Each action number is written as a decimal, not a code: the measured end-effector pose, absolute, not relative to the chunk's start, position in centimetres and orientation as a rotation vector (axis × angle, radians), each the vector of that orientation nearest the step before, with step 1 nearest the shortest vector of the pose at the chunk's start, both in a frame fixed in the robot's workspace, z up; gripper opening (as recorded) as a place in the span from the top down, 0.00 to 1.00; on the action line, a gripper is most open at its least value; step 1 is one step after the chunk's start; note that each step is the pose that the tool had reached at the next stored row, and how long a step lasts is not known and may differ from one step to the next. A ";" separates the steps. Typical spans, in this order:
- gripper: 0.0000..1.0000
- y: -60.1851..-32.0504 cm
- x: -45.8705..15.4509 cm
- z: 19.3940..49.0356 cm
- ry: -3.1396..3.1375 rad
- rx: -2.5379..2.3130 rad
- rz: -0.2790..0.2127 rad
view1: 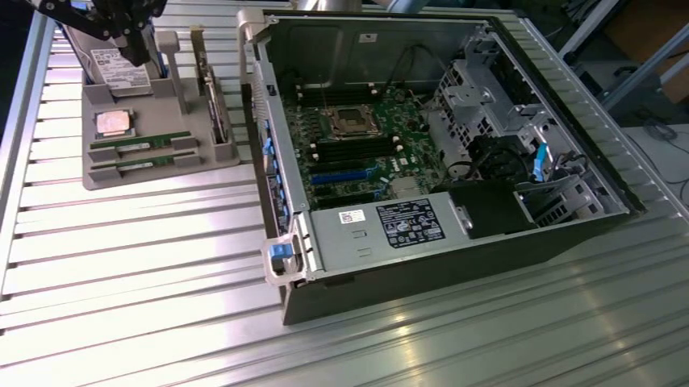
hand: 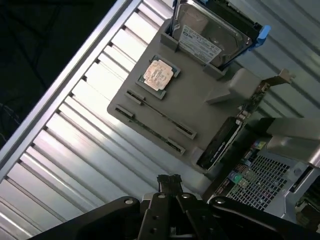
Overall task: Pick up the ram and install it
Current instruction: 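Pick up the ram and move it above insertion slot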
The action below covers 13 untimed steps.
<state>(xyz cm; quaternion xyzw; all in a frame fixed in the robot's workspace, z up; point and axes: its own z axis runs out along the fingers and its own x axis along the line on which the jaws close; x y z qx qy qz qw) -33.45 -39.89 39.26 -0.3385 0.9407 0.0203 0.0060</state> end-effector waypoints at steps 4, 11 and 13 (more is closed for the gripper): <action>0.89 -39.9 -33.5 39.2 2.863 -1.269 0.064; 0.89 -39.9 -33.5 39.2 2.715 -1.570 0.065; 0.89 -39.9 -33.5 39.2 2.681 -1.629 0.065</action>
